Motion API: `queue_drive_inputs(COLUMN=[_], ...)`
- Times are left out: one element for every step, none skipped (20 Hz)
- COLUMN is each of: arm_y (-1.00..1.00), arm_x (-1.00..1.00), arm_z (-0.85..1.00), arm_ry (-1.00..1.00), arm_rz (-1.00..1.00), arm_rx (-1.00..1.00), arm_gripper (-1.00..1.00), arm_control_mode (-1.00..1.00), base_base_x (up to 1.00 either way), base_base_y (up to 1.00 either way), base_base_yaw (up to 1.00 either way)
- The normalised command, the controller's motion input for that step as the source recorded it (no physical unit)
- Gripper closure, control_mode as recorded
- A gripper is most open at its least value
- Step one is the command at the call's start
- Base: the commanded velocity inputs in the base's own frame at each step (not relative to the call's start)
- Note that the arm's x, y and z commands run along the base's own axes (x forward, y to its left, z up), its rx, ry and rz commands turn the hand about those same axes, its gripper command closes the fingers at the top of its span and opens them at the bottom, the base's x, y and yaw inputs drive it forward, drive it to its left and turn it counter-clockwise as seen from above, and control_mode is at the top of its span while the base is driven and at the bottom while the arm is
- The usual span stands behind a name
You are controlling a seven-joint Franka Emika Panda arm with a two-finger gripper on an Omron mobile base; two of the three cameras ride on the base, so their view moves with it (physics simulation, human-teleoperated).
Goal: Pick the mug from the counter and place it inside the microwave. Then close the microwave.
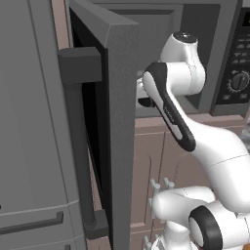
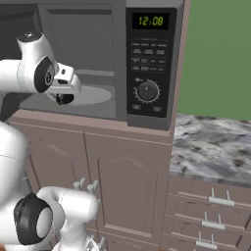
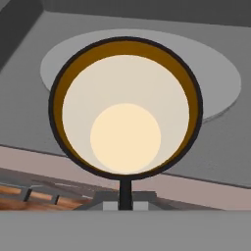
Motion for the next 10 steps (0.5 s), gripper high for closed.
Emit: queue_drive_inputs(arm_y=[0.09, 0.06, 0.04, 0.05, 0.07, 0.04, 0.05, 0.06, 0.03, 0.00], arm_x=[0.36, 0.39, 0.46, 0.45, 0.45, 0.50, 0.48, 0.29, 0.23, 0.21], arm_z=[-0.14, -0.14, -0.13, -0.02, 0.00, 0.00, 0.00, 0.00, 0.00, 0.00], arm_ry=[0.00, 0.00, 0.00, 0.00, 0.00, 0.00, 0.00, 0.00, 0.00, 0.00], arm_rz=[0.00, 0.00, 0.00, 0.00, 0.00, 0.00, 0.00, 0.00, 0.00, 0.00], arm_rx=[0.00, 0.00, 0.00, 0.00, 0.00, 0.00, 0.00, 0.00, 0.00, 0.00], arm_gripper=[1.00, 1.00, 1.00, 1.00, 1.00, 1.00, 1.00, 1.00, 1.00, 1.00], arm_control_mode=[-1.00, -1.00, -1.00, -1.00, -1.00, -1.00, -1.00, -1.00, -1.00, -1.00], base_base_x=[0.00, 0.00, 0.00, 0.00, 0.00, 0.00, 0.00, 0.00, 0.00, 0.00], base_base_y=[0.00, 0.00, 0.00, 0.00, 0.00, 0.00, 0.00, 0.00, 0.00, 0.00], base_base_yaw=[0.00, 0.00, 0.00, 0.00, 0.00, 0.00, 0.00, 0.00, 0.00, 0.00])
